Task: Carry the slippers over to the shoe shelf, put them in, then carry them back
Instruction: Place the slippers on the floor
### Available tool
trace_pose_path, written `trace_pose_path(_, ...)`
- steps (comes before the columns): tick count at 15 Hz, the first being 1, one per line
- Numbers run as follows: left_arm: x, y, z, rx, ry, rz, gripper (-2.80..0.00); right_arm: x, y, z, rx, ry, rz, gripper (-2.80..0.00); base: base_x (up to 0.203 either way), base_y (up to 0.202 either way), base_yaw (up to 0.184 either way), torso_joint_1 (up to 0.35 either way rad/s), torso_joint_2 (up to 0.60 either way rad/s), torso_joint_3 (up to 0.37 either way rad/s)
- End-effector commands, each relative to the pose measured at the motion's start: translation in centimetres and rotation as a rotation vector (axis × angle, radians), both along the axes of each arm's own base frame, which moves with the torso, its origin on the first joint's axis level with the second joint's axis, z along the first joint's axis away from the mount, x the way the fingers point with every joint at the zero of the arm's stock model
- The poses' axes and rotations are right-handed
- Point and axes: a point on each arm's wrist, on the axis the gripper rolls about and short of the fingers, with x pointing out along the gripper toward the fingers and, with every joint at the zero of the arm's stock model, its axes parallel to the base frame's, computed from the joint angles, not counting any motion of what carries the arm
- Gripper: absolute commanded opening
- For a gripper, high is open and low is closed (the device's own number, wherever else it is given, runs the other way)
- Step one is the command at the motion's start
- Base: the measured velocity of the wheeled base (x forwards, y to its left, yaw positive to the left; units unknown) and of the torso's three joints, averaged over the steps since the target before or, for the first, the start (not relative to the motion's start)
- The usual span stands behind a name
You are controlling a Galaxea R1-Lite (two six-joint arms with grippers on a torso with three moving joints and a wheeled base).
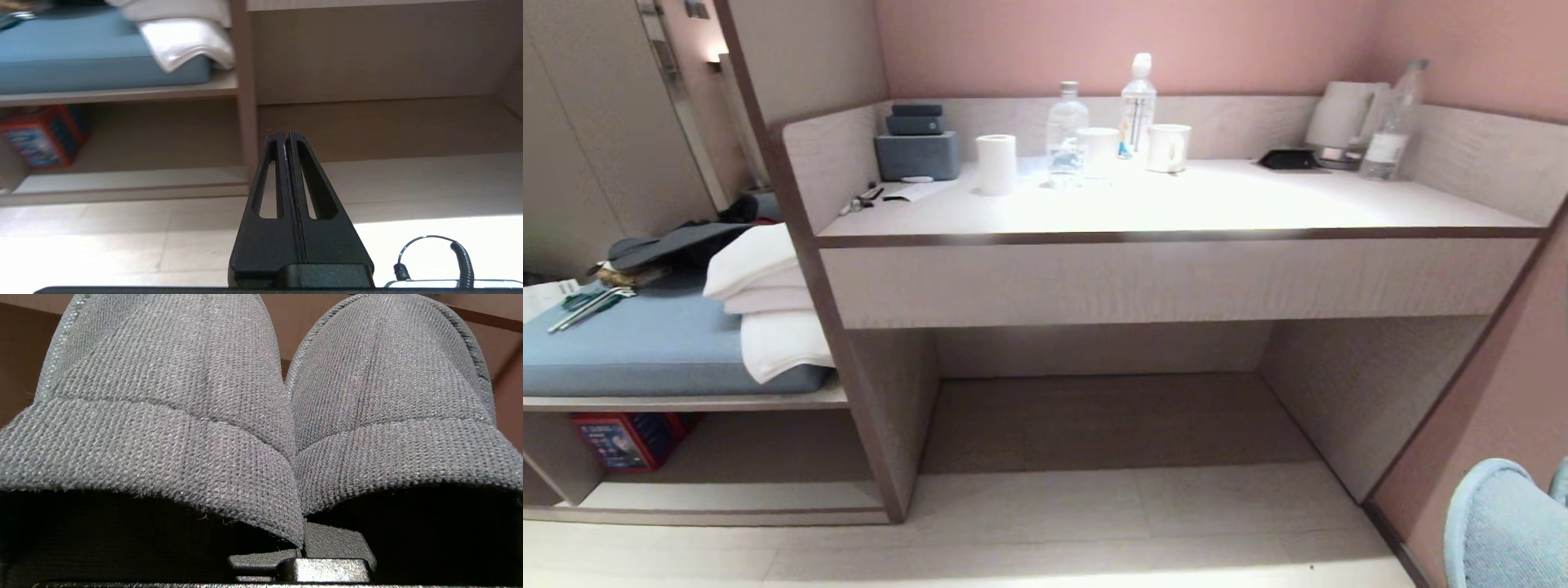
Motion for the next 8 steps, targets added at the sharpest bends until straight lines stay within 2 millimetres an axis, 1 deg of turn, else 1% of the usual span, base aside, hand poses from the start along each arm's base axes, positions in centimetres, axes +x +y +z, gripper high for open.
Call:
trace_pose_path(1,0.00,0.00,0.04,-0.001,0.000,0.001,-2.80,0.02,0.00,-0.03,-0.001,0.001,0.001,-2.80,0.002,0.009,-0.100,0.002,0.01,0.006)
trace_pose_path(2,0.01,0.00,0.01,-0.001,0.001,0.000,-2.80,0.02,0.00,-0.03,0.000,0.001,0.001,-2.80,0.000,0.003,-0.055,0.006,0.01,-0.001)
trace_pose_path(8,0.00,0.00,0.04,-0.001,0.000,0.000,-2.80,0.02,0.01,-0.03,-0.001,0.001,0.003,-2.80,0.000,0.000,0.000,0.000,0.00,0.000)
